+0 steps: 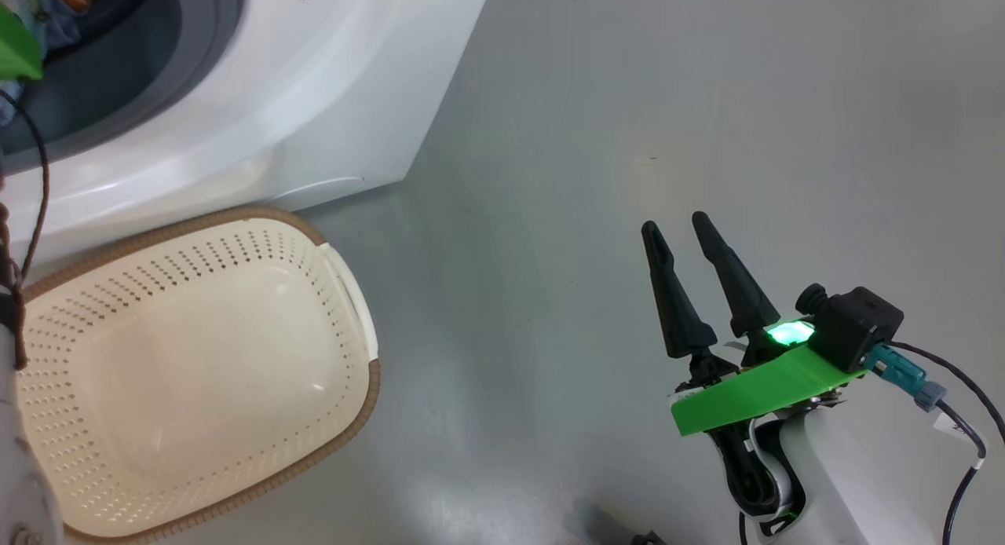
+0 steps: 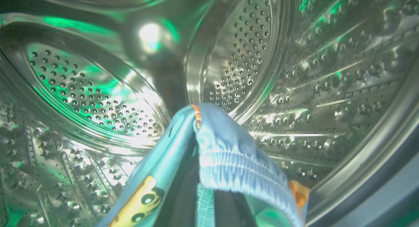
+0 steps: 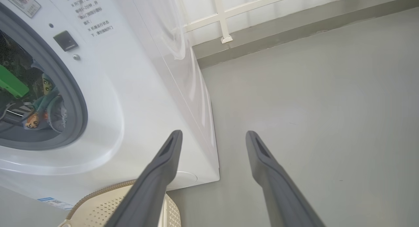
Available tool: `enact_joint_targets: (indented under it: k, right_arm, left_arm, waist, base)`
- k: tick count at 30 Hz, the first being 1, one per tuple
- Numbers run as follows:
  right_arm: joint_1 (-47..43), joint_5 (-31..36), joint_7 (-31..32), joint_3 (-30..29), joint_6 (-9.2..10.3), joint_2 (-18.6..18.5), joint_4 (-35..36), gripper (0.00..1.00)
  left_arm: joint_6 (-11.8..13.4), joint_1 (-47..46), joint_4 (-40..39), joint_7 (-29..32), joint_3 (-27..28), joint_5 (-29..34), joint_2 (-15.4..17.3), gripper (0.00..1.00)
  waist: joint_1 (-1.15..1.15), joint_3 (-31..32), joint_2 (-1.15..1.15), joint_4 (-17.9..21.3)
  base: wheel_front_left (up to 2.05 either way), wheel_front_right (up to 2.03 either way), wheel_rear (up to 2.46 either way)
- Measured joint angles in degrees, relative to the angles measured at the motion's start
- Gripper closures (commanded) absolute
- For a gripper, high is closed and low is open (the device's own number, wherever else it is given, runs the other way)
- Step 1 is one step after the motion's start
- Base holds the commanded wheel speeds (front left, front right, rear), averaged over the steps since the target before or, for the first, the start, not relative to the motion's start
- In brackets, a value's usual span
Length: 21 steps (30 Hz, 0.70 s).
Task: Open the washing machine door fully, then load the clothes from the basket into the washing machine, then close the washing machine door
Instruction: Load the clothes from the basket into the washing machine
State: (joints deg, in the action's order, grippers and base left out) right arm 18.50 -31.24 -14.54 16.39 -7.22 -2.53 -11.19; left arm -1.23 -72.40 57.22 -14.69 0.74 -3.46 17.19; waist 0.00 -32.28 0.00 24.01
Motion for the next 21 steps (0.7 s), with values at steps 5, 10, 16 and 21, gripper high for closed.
enact_joint_targets:
  k: [5,10,16,21]
  right_arm:
    - [0.07,0.01,0.0,0.05,0.0,0.0,-0.03,0.0]
    - [0.06,0.01,0.0,0.02,0.0,0.0,-0.02,0.0]
    - [0.06,0.01,0.0,0.0,0.0,0.0,-0.04,0.0]
    - [0.06,0.01,0.0,-0.01,0.0,0.0,-0.03,0.0]
  left_arm:
    - [-0.07,-0.24,5.68,0.0,-1.0,0.27,0.48,1.0]
    - [-0.62,-2.96,11.85,1.96,-2.4,0.66,1.4,1.0]
    - [-0.75,-5.92,15.84,8.93,-4.21,2.1,1.87,0.54]
    - [-0.75,-6.08,16.94,12.6,-4.54,2.09,1.86,0.0]
  waist:
    - [0.0,0.23,0.0,0.05]
    - [0.0,0.36,0.0,0.06]
    - [0.0,0.54,0.0,-0.14]
    - [0.0,0.78,0.0,-0.26]
  base:
    - [0.0,0.0,0.0]
    - [0.0,0.0,0.0]
    - [0.0,0.0,0.0]
    - [0.0,0.0,0.0]
